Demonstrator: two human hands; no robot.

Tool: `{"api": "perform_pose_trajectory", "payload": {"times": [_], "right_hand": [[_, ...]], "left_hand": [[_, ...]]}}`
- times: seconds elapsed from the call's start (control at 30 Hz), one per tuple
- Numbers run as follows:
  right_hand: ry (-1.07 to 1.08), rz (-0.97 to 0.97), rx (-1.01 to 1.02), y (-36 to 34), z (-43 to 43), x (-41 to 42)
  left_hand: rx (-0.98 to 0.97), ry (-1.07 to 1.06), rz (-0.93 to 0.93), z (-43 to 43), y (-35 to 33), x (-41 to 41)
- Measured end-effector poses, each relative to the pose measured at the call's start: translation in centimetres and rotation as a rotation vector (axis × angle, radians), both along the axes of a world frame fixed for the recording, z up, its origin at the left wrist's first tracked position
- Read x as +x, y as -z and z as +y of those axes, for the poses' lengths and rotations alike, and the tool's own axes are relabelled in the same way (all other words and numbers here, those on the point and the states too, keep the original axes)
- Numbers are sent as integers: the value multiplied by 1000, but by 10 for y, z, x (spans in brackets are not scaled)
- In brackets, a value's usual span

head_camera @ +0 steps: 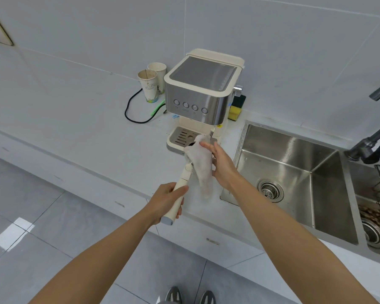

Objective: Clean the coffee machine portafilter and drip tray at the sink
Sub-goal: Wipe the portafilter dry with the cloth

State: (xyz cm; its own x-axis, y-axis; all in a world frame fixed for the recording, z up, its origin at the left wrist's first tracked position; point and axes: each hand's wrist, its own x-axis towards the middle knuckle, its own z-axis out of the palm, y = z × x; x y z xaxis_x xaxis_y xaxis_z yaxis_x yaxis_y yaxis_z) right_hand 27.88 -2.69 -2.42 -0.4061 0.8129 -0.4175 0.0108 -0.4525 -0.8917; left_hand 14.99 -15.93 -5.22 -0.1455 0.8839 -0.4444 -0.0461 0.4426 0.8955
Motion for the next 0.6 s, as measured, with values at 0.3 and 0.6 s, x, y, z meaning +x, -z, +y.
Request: {"api": "perform_pose_trajectory", "payload": {"times": [0.3,0.6], "right_hand": [[-44,-357,308,1,10,9],[-225,-543,295,-6,17,16]], "left_hand": [[49,119,130,-6,3,13],[54,136,144,-13,5,13]]}}
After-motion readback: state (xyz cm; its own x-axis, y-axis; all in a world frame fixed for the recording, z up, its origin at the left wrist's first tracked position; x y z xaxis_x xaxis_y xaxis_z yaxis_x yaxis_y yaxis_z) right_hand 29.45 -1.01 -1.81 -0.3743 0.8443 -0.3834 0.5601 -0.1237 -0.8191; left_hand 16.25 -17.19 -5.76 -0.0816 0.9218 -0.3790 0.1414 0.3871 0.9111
